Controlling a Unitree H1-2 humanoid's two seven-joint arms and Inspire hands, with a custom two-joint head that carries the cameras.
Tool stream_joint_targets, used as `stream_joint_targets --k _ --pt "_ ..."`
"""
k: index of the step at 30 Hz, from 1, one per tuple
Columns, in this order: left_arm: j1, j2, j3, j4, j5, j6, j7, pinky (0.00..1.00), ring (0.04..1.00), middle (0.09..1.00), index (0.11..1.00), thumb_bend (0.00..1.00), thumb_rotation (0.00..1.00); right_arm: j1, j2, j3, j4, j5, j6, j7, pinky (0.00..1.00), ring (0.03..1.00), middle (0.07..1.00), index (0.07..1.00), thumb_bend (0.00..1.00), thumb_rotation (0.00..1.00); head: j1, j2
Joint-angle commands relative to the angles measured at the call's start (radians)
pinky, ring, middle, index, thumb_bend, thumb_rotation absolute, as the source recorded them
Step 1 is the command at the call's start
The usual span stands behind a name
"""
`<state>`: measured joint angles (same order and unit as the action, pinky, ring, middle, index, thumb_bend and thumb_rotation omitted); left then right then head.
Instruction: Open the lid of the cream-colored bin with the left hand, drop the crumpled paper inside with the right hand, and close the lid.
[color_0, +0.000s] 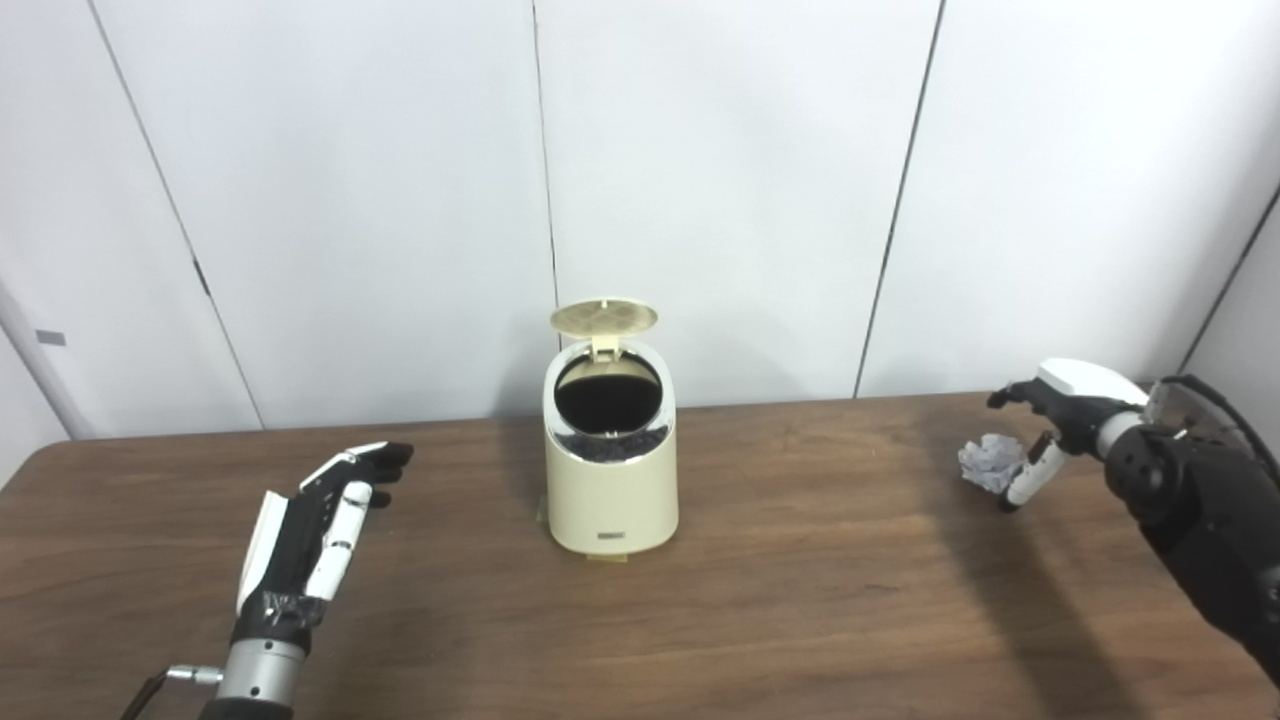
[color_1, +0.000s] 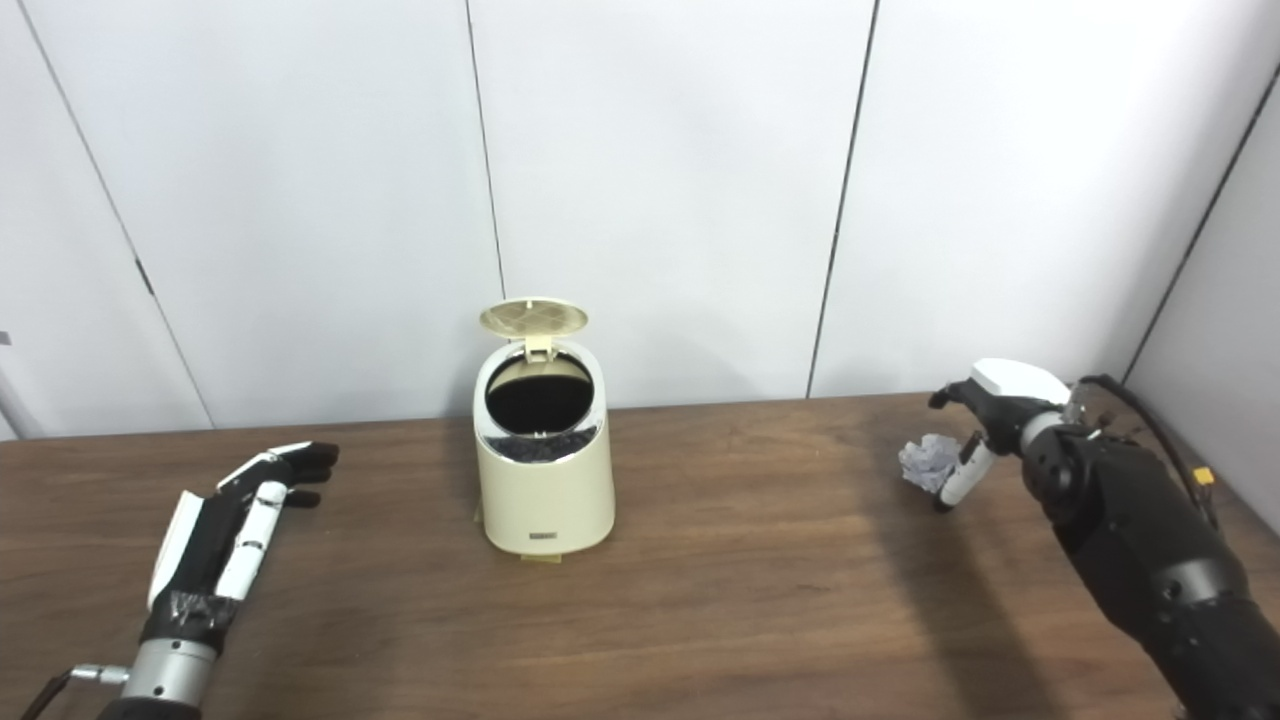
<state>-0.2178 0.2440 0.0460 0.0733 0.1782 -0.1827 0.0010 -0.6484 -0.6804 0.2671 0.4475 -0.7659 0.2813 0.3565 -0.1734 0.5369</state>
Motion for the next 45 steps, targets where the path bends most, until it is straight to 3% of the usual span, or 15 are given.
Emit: stream_joint_targets --k 1,5,11,16,20,23,29,35,45 --pt "-0.032 0.012 0.003 -0.030 0.018 -0.026 0.014 0.69 0.755 0.764 0.756 0.31 1.00 -0.055 -0.040 0.006 -0.020 -0.029 -0.006 -0.032 0.65 0.824 0.871 0.825 0.96 0.20 -0.001 0.001" --pt "-0.029 0.008 0.005 -0.037 0.019 -0.024 0.012 0.68 0.752 0.762 0.752 0.27 1.00 -0.063 -0.030 0.017 0.000 -0.023 -0.008 -0.031 0.67 0.843 0.865 0.822 0.96 0.20 0.003 0.006" --pt "-0.027 0.004 0.005 -0.047 0.020 -0.018 0.011 0.68 0.753 0.764 0.756 0.27 1.00 -0.064 -0.013 0.016 -0.013 -0.011 0.017 -0.017 0.65 0.852 0.868 0.825 0.94 0.14 0.006 0.007" --pt "-0.023 0.002 0.004 -0.057 0.020 -0.012 0.008 0.69 0.757 0.767 0.759 0.27 1.00 -0.077 -0.009 0.023 0.026 -0.003 0.003 -0.022 0.76 0.883 0.881 0.834 0.93 0.14 0.007 0.009" --pt "-0.021 0.002 0.005 -0.068 0.018 -0.003 0.006 0.70 0.762 0.772 0.763 0.27 1.00 -0.079 -0.017 0.039 0.030 -0.014 -0.015 -0.027 0.92 0.902 0.875 0.828 0.94 0.16 0.010 0.011" --pt "-0.020 -0.001 0.006 -0.073 0.019 -0.003 0.008 0.69 0.753 0.764 0.755 0.26 1.00 -0.075 -0.022 0.050 0.011 -0.021 -0.012 -0.012 0.96 0.901 0.869 0.822 0.92 0.15 0.010 0.014" --pt "-0.019 0.003 0.004 -0.078 0.034 -0.001 0.007 0.68 0.748 0.762 0.753 0.26 1.00 -0.091 -0.023 0.074 0.063 -0.026 -0.026 -0.012 0.94 0.908 0.885 0.834 0.92 0.17 0.012 0.017" --pt "-0.021 -0.003 0.003 -0.078 0.032 -0.001 0.010 0.68 0.750 0.761 0.753 0.27 1.00 -0.108 -0.016 0.083 0.107 -0.008 -0.046 -0.020 0.76 0.869 0.875 0.828 0.91 0.16 0.016 0.015" --pt "-0.019 -0.006 0.004 -0.086 0.022 -0.004 0.005 0.69 0.756 0.767 0.760 0.28 1.00 -0.132 -0.002 0.078 0.202 0.035 -0.074 -0.038 0.66 0.806 0.838 0.814 0.88 0.14 0.019 0.016"
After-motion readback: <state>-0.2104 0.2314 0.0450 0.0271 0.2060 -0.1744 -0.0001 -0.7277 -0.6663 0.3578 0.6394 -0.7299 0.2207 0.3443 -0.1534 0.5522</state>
